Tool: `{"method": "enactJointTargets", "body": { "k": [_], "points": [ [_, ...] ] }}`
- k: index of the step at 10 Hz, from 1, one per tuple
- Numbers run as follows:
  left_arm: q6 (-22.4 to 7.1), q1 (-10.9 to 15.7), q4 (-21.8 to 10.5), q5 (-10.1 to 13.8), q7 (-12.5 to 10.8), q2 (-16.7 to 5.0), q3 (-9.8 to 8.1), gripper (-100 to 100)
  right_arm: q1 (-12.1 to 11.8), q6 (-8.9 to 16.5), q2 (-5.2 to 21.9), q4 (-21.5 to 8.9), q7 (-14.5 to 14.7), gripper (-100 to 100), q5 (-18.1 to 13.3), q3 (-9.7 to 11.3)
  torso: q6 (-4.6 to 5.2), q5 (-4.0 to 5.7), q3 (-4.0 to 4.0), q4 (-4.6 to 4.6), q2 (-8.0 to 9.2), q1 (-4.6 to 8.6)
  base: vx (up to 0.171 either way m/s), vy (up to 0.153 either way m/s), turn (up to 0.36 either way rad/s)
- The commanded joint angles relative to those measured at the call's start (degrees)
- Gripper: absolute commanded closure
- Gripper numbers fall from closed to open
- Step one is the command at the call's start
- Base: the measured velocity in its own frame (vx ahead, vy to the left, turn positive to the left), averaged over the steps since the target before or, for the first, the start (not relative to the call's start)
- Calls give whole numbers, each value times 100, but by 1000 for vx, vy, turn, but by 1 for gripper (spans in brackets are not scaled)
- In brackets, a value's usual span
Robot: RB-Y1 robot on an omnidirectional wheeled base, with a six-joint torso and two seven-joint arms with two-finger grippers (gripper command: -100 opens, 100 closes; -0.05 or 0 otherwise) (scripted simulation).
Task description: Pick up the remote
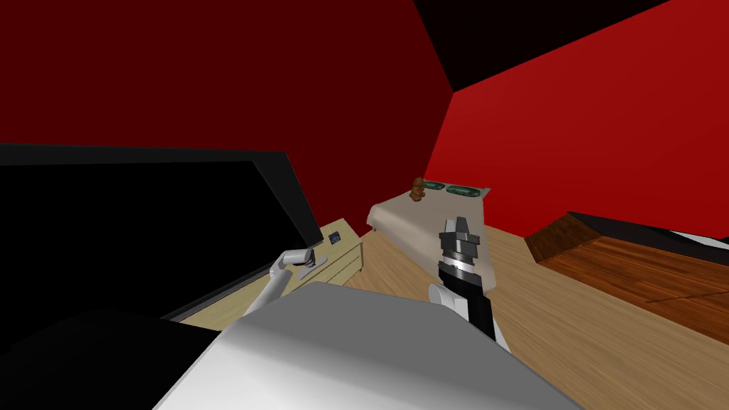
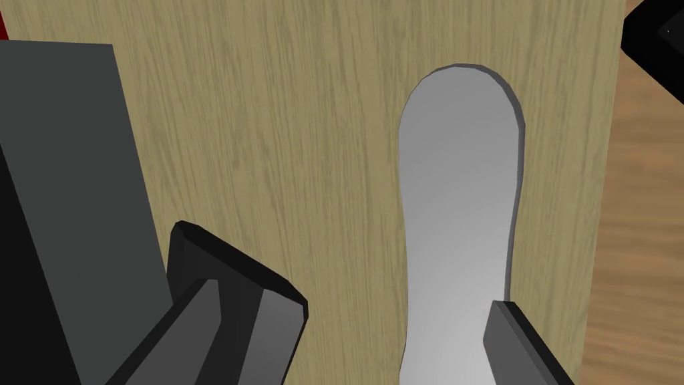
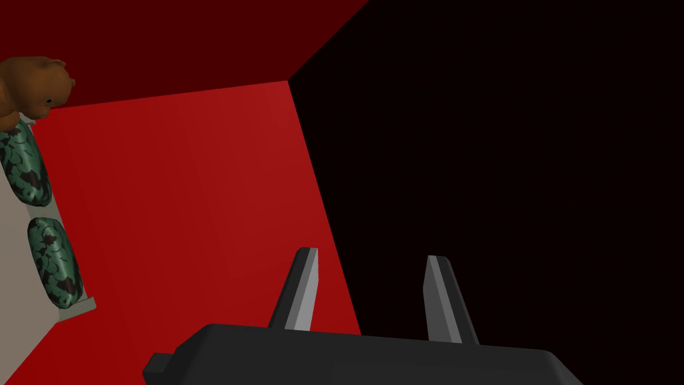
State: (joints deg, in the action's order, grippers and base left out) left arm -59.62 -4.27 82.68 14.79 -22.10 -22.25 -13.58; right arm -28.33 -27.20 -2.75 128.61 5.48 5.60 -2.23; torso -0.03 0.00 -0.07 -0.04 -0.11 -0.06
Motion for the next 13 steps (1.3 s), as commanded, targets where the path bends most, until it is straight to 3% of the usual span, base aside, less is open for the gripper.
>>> {"method": "enactJointTargets", "body": {
  "k": [1,6,8,13],
  "points": [
    [-286,95,-162,10,-39,61,-119,-100,0,0,0,0,0,0,0,0,0,0,0,0,0,0,42,9,13],
    [-852,259,-509,58,-59,142,-326,-100,0,0,0,0,0,0,0,0,-1,-1,-2,-1,-4,-3,47,19,13],
    [-1221,394,-809,96,-70,217,-508,-100,0,0,0,0,0,0,0,0,-1,0,1,0,2,-1,49,23,24],
    [-1755,560,-1216,140,-77,334,-758,-100,0,0,0,0,0,0,0,0,0,-2,-1,-1,-3,-7,49,29,17]
  ]
}}
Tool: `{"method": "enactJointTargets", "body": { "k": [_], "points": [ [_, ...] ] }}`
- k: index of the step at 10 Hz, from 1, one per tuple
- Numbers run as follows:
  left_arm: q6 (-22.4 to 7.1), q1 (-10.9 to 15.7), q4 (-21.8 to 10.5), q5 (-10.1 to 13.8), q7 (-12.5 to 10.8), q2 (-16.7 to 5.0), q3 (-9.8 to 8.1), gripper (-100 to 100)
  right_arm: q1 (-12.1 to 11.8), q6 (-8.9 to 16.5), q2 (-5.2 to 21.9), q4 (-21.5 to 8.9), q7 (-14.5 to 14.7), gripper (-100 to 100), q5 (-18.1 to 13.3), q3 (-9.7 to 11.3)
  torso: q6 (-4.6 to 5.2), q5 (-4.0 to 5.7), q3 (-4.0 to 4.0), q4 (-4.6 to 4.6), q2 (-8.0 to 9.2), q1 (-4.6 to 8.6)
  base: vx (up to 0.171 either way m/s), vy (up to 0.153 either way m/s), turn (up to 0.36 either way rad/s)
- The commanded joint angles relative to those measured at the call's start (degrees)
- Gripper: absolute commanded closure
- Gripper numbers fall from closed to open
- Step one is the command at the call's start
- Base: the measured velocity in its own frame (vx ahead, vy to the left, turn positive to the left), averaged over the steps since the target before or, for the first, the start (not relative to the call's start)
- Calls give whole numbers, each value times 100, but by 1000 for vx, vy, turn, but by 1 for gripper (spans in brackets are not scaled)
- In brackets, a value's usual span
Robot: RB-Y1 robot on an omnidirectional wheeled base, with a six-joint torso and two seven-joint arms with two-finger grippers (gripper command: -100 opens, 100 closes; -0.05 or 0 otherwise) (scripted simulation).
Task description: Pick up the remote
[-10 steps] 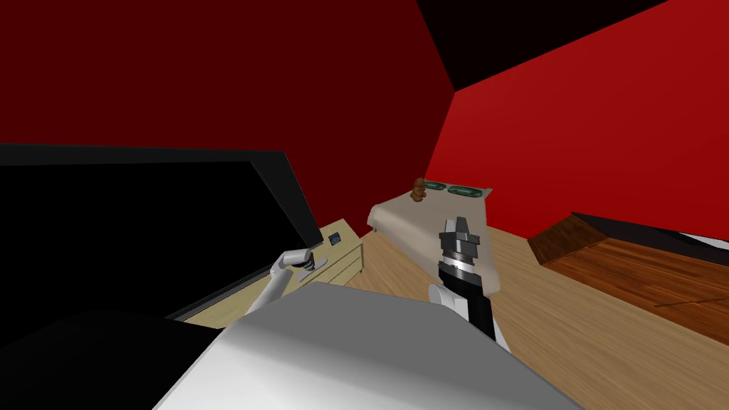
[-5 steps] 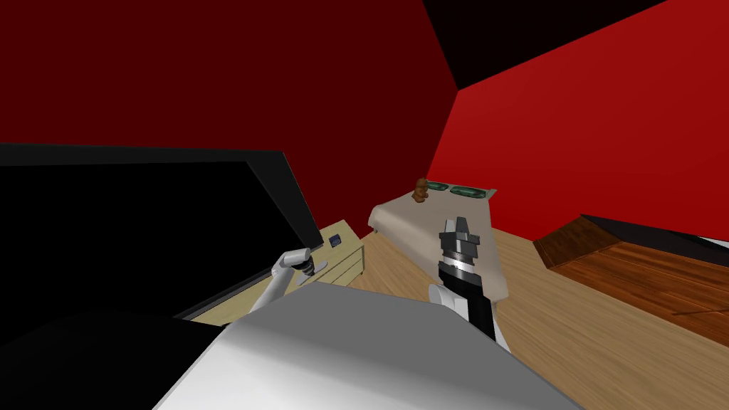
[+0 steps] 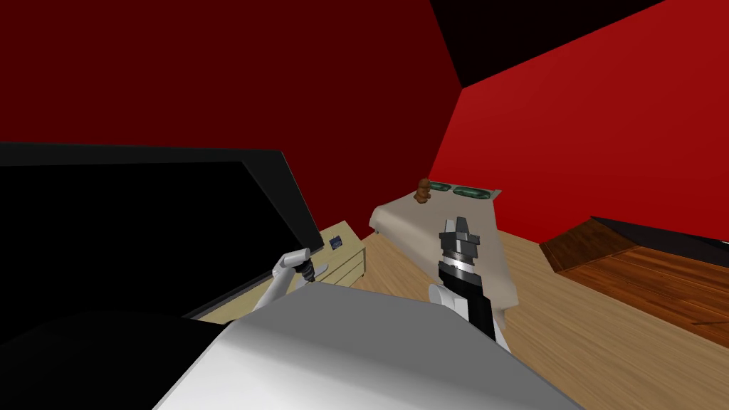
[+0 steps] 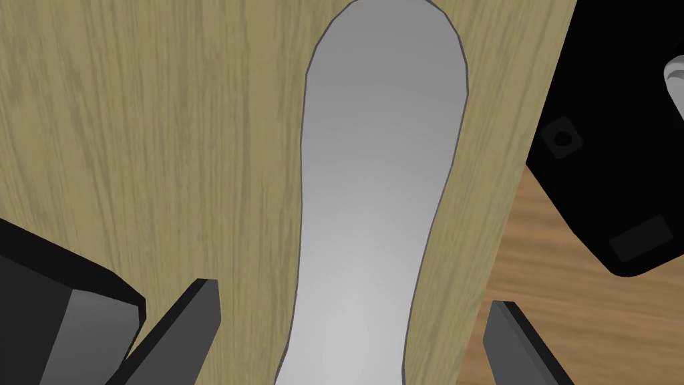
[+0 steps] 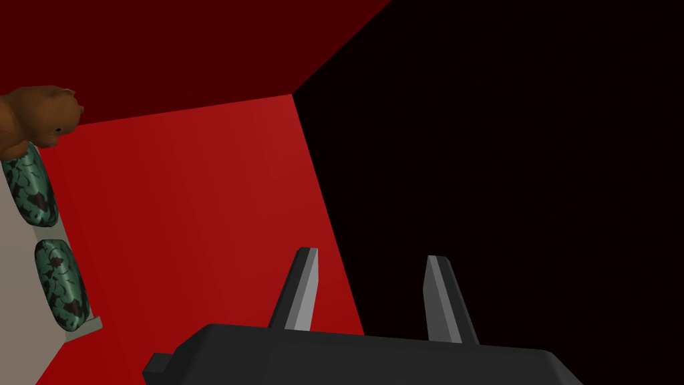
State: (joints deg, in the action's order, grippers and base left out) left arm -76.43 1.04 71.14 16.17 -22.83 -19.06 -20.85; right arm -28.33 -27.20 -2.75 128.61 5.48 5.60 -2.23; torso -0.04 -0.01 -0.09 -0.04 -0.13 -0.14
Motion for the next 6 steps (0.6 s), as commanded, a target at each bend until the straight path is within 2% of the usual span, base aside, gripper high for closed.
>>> {"method": "enactJointTargets", "body": {
  "k": [1,2,3,4,6],
  "points": [
    [-161,53,-139,8,-3,39,-75,-100,0,0,0,0,0,0,0,0,0,0,0,0,0,0,25,14,11],
    [-105,34,-75,9,-1,19,-48,-100,0,0,0,0,0,0,0,0,0,0,4,1,9,8,0,0,0],
    [-128,37,-85,9,-1,22,-54,0,1,0,0,0,0,0,0,0,0,3,10,4,18,13,0,0,0],
    [36,34,-226,-14,23,62,-30,-100,1,0,0,0,0,0,0,1,0,3,12,4,20,14,4,-4,13],
    [197,31,-370,-37,48,102,-7,-100,1,0,-1,0,0,0,0,1,0,3,12,4,21,16,2,-2,5]
  ]
}}
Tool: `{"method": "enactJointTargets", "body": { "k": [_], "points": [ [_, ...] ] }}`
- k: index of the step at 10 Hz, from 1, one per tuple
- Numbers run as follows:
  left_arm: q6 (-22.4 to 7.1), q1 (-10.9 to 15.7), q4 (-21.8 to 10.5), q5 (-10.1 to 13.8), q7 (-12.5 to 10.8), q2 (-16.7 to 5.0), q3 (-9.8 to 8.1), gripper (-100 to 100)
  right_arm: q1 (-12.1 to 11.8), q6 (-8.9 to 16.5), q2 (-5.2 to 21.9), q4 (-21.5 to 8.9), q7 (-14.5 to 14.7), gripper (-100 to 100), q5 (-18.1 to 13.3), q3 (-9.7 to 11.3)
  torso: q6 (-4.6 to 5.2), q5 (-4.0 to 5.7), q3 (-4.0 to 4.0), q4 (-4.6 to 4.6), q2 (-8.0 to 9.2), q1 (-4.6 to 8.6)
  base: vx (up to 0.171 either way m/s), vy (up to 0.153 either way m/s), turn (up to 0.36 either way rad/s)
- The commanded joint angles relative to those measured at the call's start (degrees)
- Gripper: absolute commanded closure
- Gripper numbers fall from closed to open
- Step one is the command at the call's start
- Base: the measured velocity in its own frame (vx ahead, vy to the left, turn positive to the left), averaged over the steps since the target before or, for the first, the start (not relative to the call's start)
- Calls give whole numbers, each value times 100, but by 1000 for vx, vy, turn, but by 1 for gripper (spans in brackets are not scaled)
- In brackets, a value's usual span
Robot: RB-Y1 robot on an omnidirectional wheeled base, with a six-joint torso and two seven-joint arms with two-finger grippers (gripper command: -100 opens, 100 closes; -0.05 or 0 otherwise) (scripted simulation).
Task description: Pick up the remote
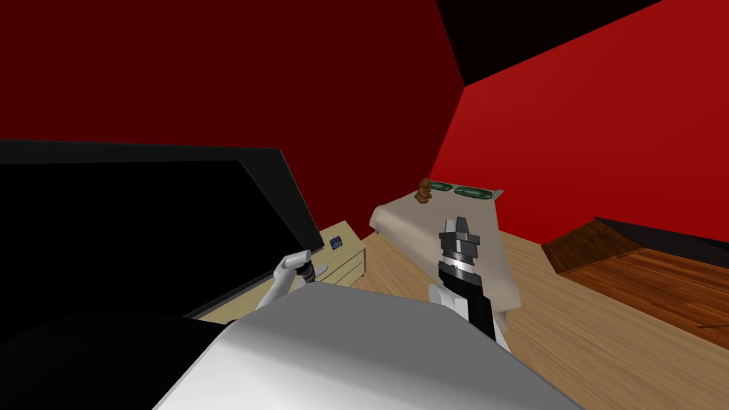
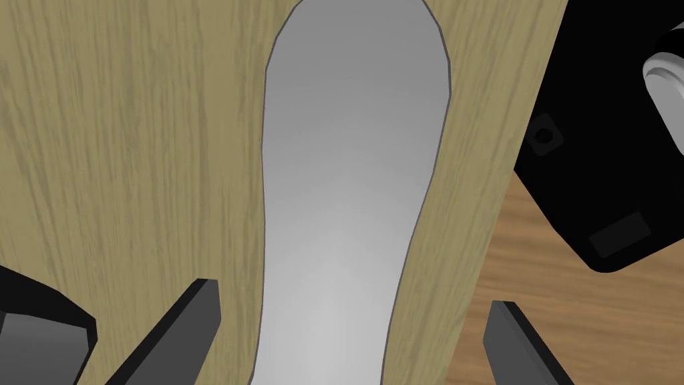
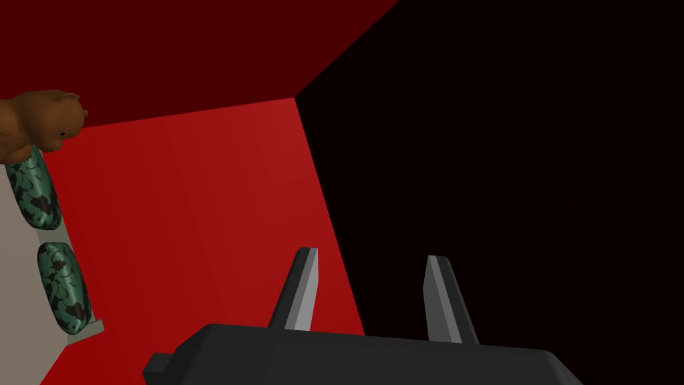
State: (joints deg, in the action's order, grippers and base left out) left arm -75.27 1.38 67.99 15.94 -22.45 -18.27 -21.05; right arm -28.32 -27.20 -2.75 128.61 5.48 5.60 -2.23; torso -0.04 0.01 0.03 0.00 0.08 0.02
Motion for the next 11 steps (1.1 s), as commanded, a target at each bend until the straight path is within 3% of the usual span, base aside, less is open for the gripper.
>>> {"method": "enactJointTargets", "body": {
  "k": [1,3,4,8,9,10,11],
  "points": [
    [188,-5,-149,-30,26,50,28,-100,0,0,0,0,0,0,0,0,0,0,0,0,0,0,3,-4,12],
    [161,-17,-115,-32,20,56,29,-100,0,0,0,0,0,0,0,0,1,0,0,0,-1,1,2,-3,8],
    [178,-13,-128,-33,21,56,31,100,0,0,0,0,0,0,0,0,1,1,0,0,0,0,0,0,0],
    [175,-12,-125,-34,24,55,32,100,0,0,0,0,0,0,0,0,0,-2,-1,0,-1,-4,0,0,0],
    [175,-13,-125,-34,24,55,32,0,0,0,0,0,0,0,0,0,0,-2,-1,0,-1,-3,0,0,0],
    [-26,-2,42,1,-7,-3,-2,100,0,0,0,0,0,0,0,0,0,-2,-1,0,-1,-3,4,12,-21],
    [-80,-1,89,9,-15,-17,-10,100,0,0,0,0,0,0,0,0,1,1,0,2,-2,-7,-8,7,-25]
  ]
}}
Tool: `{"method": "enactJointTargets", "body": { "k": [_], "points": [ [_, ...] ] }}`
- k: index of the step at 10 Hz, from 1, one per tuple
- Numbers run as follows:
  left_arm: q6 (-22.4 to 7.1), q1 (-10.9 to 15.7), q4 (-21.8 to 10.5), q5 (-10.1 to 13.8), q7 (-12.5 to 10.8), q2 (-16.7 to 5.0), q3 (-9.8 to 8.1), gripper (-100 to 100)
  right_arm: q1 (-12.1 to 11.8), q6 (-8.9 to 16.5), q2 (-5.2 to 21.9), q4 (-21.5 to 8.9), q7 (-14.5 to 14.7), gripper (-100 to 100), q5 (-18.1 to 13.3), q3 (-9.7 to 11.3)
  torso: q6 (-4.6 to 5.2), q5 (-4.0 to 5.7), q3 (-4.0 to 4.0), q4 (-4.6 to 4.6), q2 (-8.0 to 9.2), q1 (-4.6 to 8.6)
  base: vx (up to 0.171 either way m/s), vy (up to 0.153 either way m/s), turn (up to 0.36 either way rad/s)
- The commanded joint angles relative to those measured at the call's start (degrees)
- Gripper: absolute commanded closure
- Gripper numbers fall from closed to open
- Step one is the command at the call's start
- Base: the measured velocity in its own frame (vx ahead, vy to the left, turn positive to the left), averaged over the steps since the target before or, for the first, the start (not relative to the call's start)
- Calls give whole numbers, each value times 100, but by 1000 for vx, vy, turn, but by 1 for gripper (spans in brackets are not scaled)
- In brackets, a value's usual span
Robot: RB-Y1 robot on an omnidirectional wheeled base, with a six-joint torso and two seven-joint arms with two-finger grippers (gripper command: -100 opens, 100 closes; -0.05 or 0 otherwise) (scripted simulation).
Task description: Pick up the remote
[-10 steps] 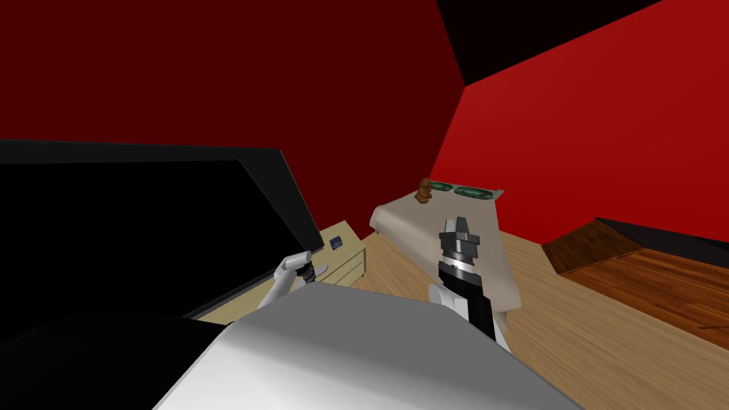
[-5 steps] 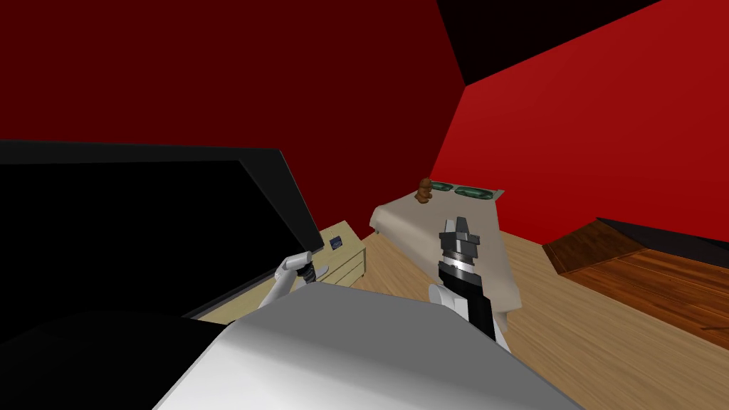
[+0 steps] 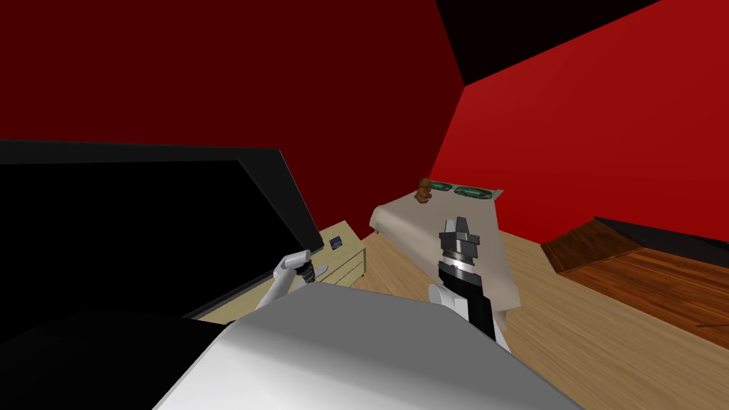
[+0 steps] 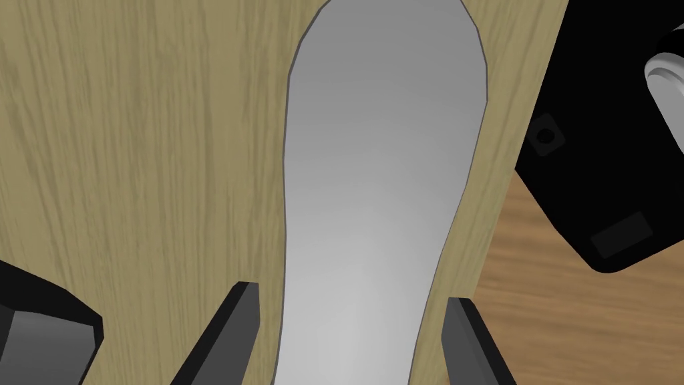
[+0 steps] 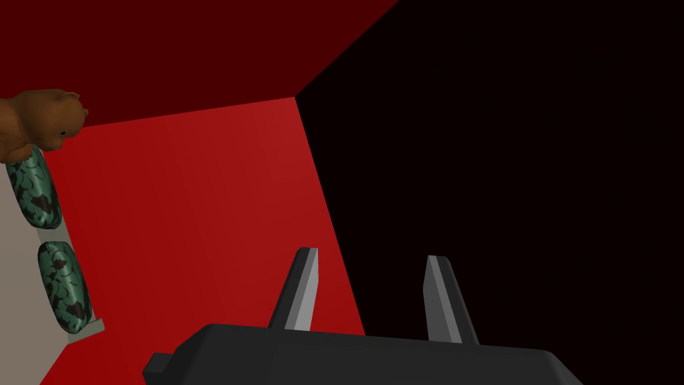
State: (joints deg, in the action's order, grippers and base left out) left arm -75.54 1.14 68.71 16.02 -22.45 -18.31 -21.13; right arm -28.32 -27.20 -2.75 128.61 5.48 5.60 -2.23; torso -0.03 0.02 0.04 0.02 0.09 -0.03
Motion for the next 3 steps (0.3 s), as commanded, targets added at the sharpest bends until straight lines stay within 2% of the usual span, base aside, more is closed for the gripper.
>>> {"method": "enactJointTargets", "body": {
  "k": [1,2,3],
  "points": [
    [-161,25,112,16,-32,-40,-18,100,0,0,0,0,0,0,0,0,0,0,0,0,0,0,-4,5,-14],
    [-98,26,61,10,-18,-31,-12,100,0,0,0,0,0,0,0,0,0,0,0,0,-1,1,0,0,0],
    [-117,32,69,11,-22,-36,-14,0,0,0,0,0,0,0,0,0,-1,-2,-1,-2,-1,3,0,0,0]
  ]
}}
